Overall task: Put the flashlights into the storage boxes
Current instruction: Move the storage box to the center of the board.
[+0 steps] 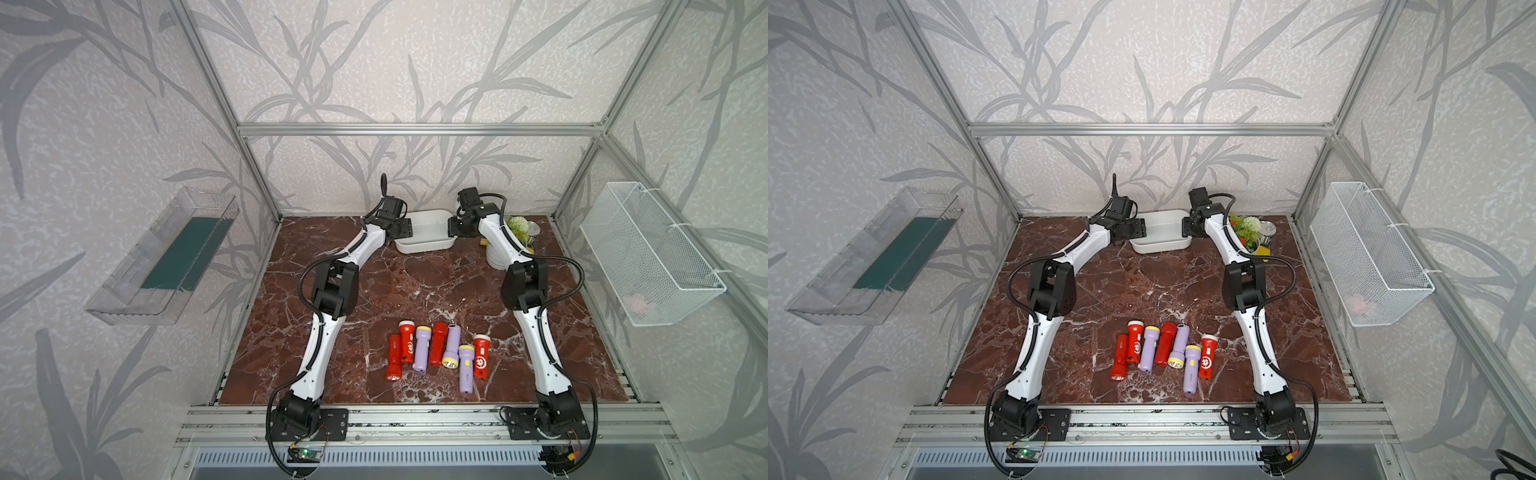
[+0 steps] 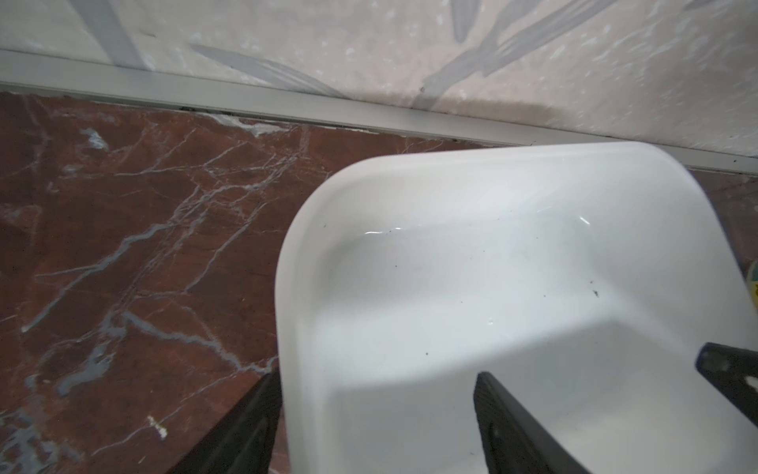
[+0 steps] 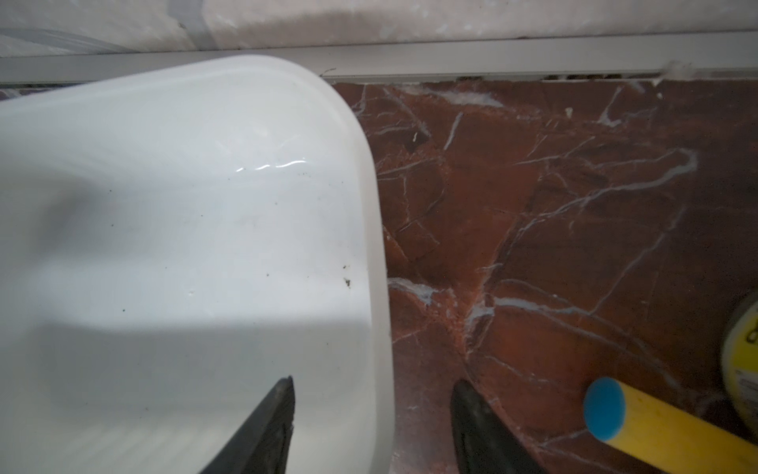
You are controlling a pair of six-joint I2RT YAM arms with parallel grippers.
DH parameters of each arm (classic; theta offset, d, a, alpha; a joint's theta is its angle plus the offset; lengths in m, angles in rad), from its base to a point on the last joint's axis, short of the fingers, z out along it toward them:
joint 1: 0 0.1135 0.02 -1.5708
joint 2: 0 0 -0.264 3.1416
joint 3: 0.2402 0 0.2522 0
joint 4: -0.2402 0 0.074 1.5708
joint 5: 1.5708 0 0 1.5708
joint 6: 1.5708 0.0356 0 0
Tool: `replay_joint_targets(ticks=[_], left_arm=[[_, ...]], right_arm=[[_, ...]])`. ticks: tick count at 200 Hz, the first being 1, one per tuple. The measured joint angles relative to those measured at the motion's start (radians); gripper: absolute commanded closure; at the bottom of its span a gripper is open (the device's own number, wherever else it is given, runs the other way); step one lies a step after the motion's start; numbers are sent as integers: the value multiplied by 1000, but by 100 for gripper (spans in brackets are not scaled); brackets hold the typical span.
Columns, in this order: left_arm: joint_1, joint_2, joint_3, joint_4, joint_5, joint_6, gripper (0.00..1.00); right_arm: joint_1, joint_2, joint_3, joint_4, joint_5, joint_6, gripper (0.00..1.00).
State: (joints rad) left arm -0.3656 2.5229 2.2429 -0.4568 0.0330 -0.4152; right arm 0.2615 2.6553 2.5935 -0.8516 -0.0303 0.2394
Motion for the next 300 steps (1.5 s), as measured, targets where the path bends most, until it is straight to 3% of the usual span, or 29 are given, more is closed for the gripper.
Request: replay_joint_targets(ticks=[38, 96, 137, 164, 235, 300], left_arm=[[0, 19, 0, -18, -5, -5, 40], [0, 19, 7, -45, -6, -3, 47], [2, 19, 27, -64, -10, 2, 64], [5, 19, 27, -76, -12, 5, 71], [5, 13, 9, -104, -3, 5, 75], [0, -147, -264, -83, 14, 5, 75]], right_arm=[[0, 8, 13, 0, -21, 5, 54], [0, 24, 13, -8, -42, 10, 65], [0, 27, 13, -14, -50, 23, 79], [-6, 27, 13, -15, -60, 26, 81], [-2, -2, -59, -39, -77, 24, 82], [47, -175, -346, -50, -63, 23, 83]])
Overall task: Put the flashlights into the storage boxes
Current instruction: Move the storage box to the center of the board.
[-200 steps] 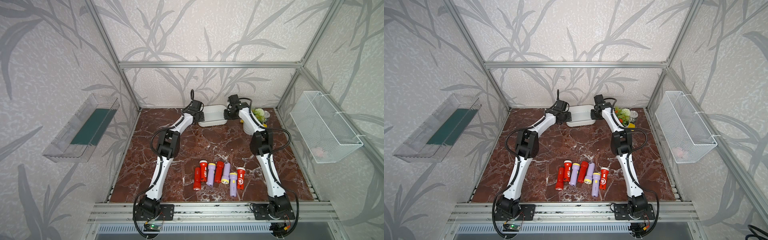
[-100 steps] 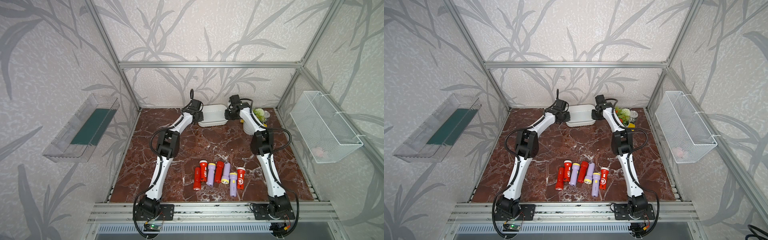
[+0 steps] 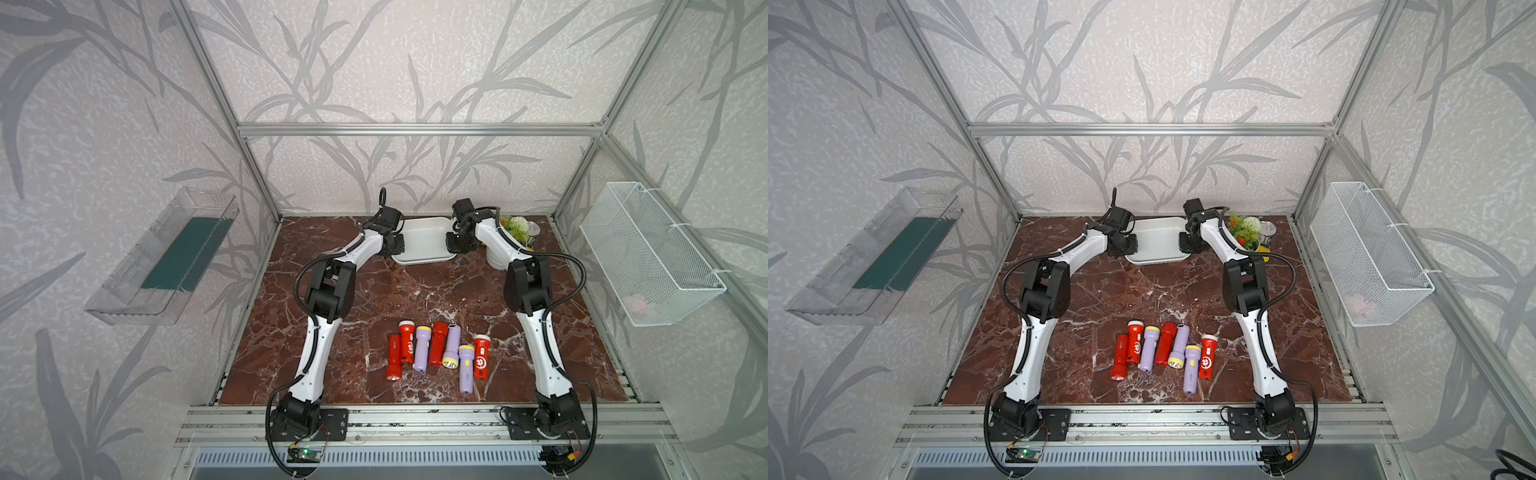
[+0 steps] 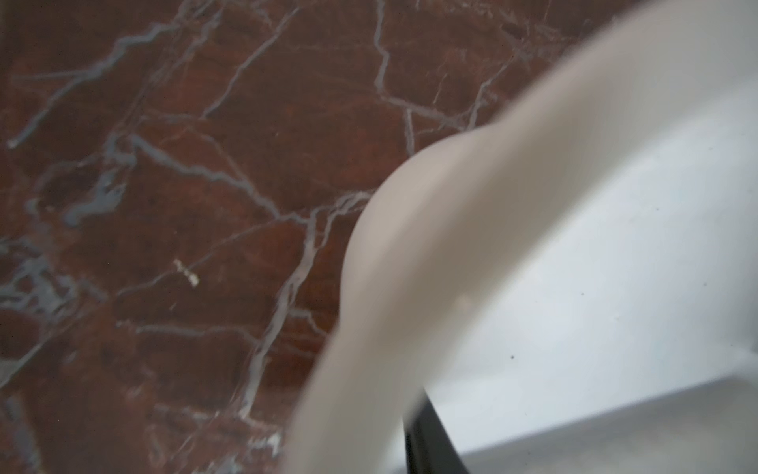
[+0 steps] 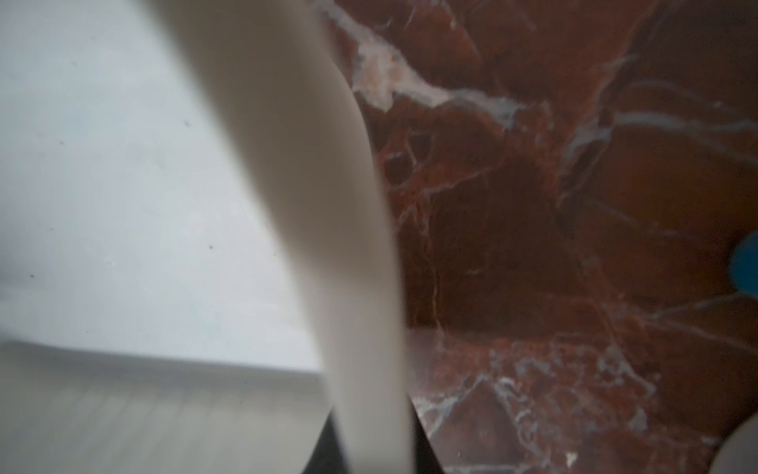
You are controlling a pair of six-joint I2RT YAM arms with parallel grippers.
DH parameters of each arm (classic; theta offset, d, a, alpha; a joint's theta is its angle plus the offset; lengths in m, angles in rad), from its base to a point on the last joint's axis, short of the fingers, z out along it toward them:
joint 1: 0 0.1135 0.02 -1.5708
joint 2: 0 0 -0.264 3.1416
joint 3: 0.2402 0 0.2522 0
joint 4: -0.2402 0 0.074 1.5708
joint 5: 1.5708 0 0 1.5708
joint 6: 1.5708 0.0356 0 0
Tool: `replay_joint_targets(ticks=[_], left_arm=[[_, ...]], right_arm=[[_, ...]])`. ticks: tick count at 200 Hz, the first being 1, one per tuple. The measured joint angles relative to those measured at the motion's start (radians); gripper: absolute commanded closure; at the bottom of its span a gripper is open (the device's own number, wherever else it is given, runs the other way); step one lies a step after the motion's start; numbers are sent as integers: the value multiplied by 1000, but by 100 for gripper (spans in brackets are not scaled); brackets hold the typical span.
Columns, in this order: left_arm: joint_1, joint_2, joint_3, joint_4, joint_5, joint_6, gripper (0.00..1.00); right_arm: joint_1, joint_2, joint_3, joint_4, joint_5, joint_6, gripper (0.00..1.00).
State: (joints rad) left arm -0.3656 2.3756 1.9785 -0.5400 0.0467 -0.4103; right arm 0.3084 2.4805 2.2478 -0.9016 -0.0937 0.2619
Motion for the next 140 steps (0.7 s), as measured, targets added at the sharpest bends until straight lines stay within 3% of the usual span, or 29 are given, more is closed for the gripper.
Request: replay_joint_targets(ticks=[76, 140], left_arm=[[-27, -215, -201, 45, 0, 10, 75], [-58, -317, -383, 85, 3, 13, 75]], right_arm=[[19, -371, -467, 124, 6, 17, 83], [57, -547, -759, 211, 3, 52, 79]])
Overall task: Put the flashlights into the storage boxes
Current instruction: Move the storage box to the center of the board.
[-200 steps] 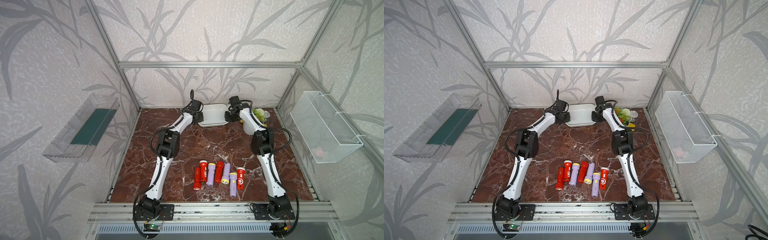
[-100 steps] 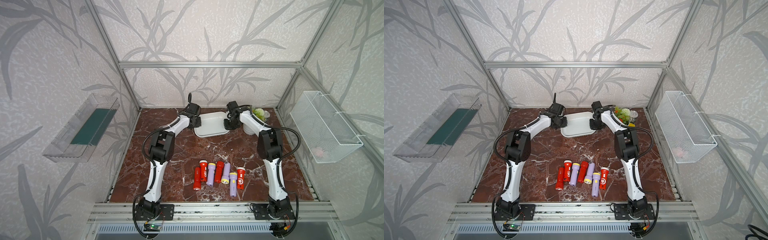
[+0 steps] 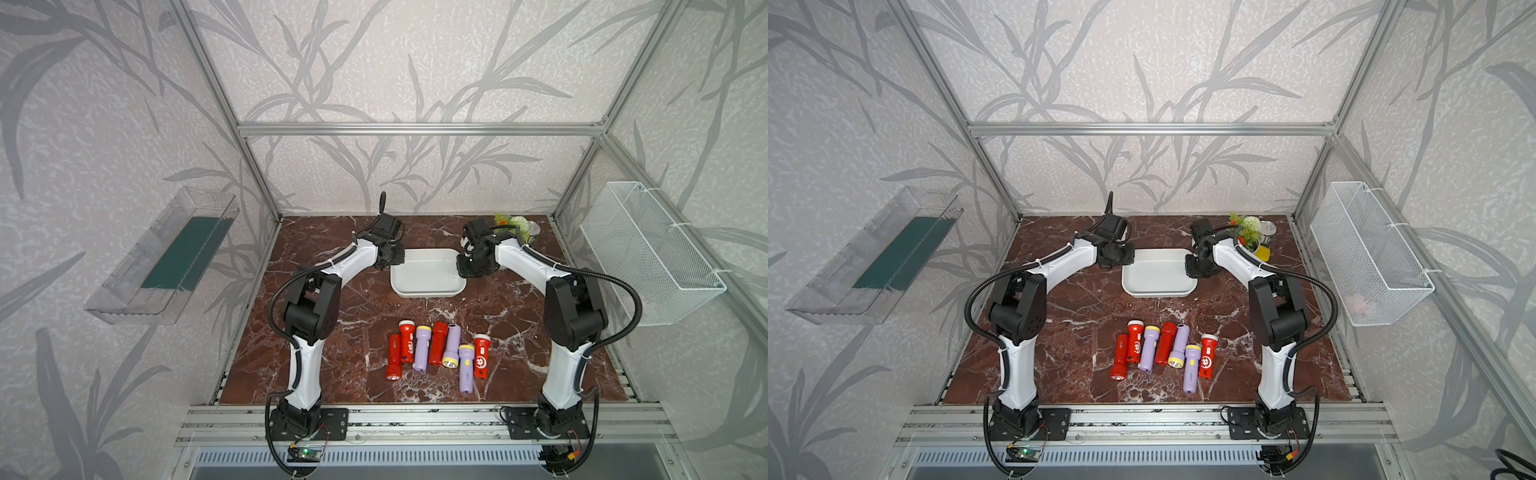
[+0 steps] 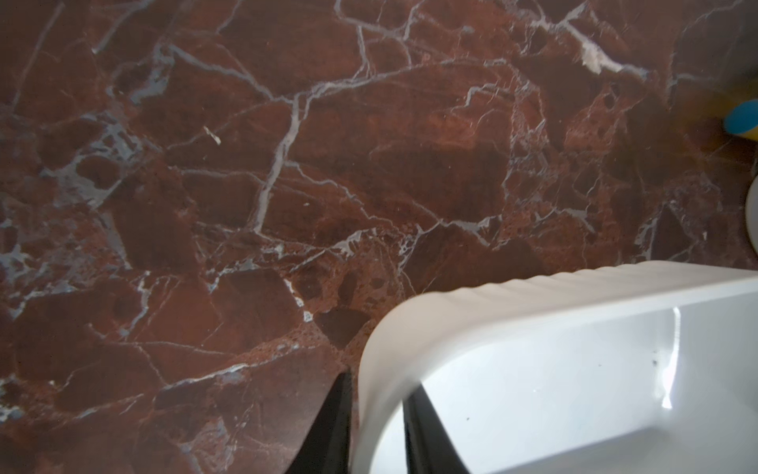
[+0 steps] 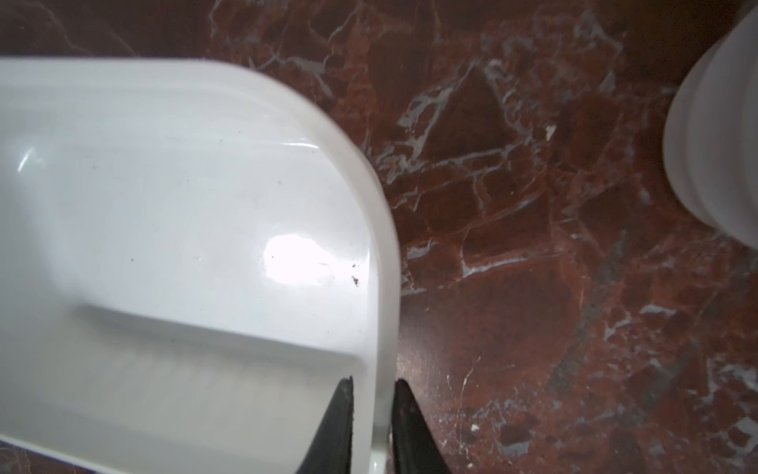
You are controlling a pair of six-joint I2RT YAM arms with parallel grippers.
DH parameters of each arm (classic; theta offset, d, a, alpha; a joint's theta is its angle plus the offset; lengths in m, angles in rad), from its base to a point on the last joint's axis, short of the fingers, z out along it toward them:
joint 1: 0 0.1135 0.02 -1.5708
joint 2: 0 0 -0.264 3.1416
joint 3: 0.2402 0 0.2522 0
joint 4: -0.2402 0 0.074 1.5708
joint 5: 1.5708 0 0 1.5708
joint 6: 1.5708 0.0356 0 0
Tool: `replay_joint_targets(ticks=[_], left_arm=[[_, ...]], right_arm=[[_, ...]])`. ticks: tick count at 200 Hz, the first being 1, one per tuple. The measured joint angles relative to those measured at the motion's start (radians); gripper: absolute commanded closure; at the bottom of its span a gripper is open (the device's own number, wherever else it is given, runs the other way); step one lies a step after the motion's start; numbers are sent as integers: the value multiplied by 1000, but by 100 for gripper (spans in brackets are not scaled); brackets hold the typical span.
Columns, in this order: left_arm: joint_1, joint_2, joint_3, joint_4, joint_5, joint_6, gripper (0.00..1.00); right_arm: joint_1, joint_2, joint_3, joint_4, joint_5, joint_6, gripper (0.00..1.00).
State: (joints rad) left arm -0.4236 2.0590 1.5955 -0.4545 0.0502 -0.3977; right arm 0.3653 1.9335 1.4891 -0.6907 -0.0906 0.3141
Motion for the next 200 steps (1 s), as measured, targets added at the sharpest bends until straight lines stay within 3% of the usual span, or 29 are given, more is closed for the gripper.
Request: replay_joint_targets(ticks=[16, 33, 38, 71, 83, 88, 90, 92, 129, 200], left_arm=[[-1, -1, -37, 19, 2, 1, 68], [-3, -1, -68, 26, 4, 2, 25], [-3, -3, -76, 31, 5, 5, 18], [-10, -58, -144, 79, -18, 33, 2], [-12, -88, -146, 90, -31, 47, 1], [-13, -101, -146, 97, -35, 52, 1], [-13, -108, -146, 100, -38, 57, 1], [-13, -114, -146, 103, -40, 57, 1], [-14, -264, -212, 180, -55, 89, 1], [-19, -623, -608, 299, -77, 37, 1]], right_arm=[[11, -24, -43, 11, 2, 6, 76], [27, -42, -75, 29, 7, 7, 71], [33, -51, -87, 36, 13, 8, 69], [63, -146, -151, 69, 40, 3, 56], [72, -184, -156, 71, 51, -2, 40], [76, -200, -156, 73, 57, -6, 18], [77, -208, -157, 74, 61, -4, 5], [78, -212, -157, 74, 63, -5, 1], [96, -345, -167, 77, 111, -22, 1], [132, -575, -406, 77, 143, -12, 1]])
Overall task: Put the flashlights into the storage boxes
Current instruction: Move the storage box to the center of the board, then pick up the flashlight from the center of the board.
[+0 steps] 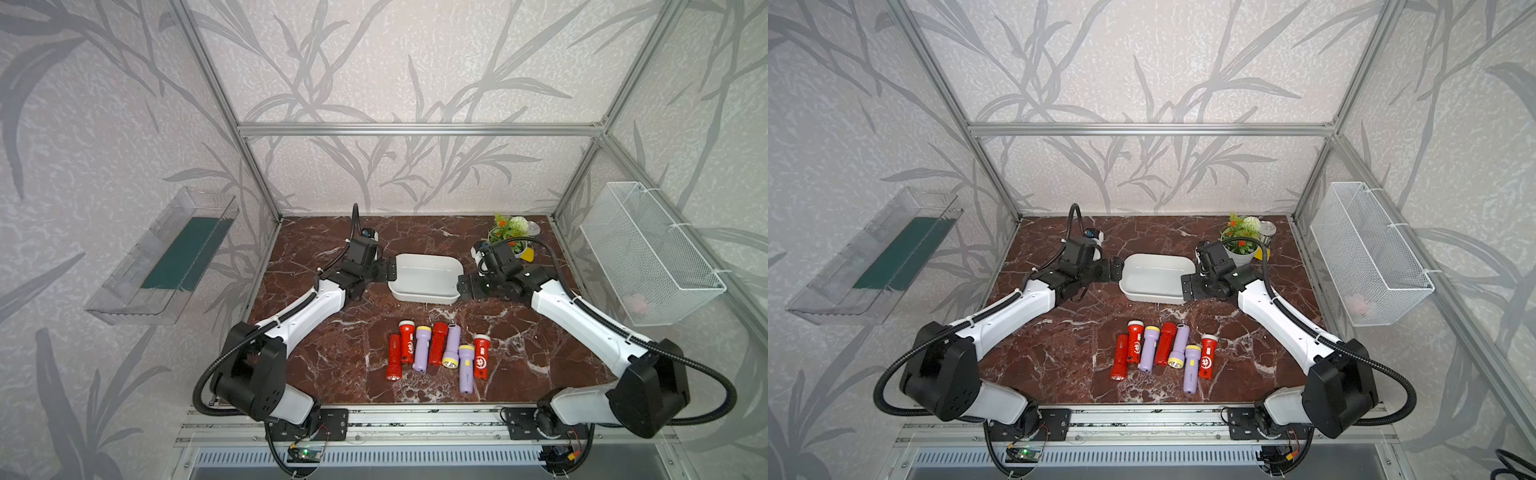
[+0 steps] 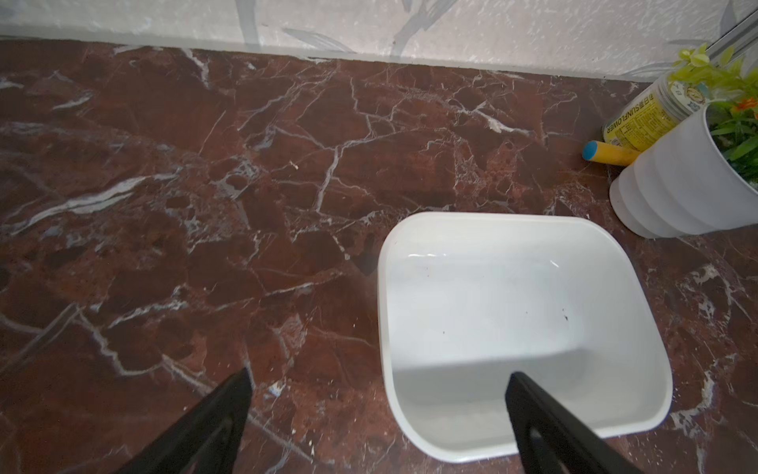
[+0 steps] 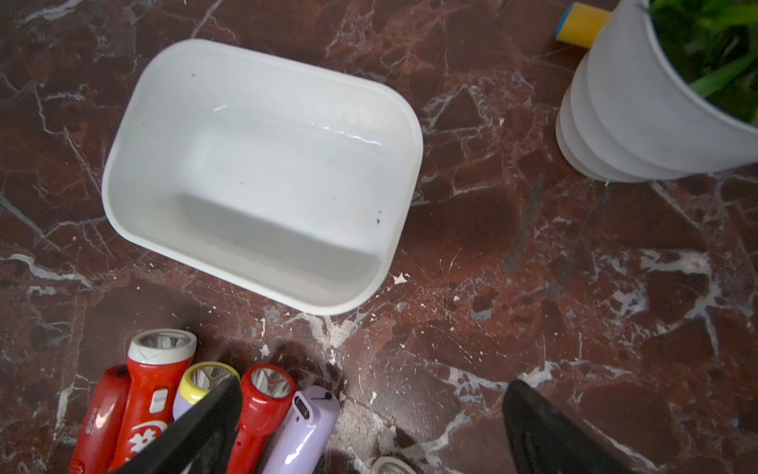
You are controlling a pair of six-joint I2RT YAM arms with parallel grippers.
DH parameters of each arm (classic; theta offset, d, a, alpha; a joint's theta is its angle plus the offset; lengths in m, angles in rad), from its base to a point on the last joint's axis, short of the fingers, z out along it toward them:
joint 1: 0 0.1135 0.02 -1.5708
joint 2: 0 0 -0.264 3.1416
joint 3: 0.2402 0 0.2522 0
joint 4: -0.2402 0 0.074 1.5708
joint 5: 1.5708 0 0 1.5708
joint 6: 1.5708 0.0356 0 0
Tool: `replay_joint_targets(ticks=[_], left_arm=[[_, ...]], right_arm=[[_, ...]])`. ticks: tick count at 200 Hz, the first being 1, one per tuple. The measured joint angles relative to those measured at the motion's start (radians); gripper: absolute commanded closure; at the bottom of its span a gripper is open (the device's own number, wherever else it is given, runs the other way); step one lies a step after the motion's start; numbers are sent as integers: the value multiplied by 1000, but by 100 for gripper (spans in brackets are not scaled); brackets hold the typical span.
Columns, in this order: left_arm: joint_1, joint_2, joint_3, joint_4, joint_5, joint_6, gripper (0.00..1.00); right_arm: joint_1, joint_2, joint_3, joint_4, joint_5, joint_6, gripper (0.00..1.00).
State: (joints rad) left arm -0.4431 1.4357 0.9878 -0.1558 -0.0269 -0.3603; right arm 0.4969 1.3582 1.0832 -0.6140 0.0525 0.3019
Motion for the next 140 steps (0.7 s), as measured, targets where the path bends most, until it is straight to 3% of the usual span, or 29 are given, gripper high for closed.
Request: replay_joint_targets(ticks=[85, 140], left_arm=[[-84, -386, -262, -56, 19, -60, 1], [-154, -467, -351, -91, 56, -89, 1]], right_arm=[[61, -108, -115, -75, 49, 80, 1], [138, -237, -204, -97, 118, 87, 1]])
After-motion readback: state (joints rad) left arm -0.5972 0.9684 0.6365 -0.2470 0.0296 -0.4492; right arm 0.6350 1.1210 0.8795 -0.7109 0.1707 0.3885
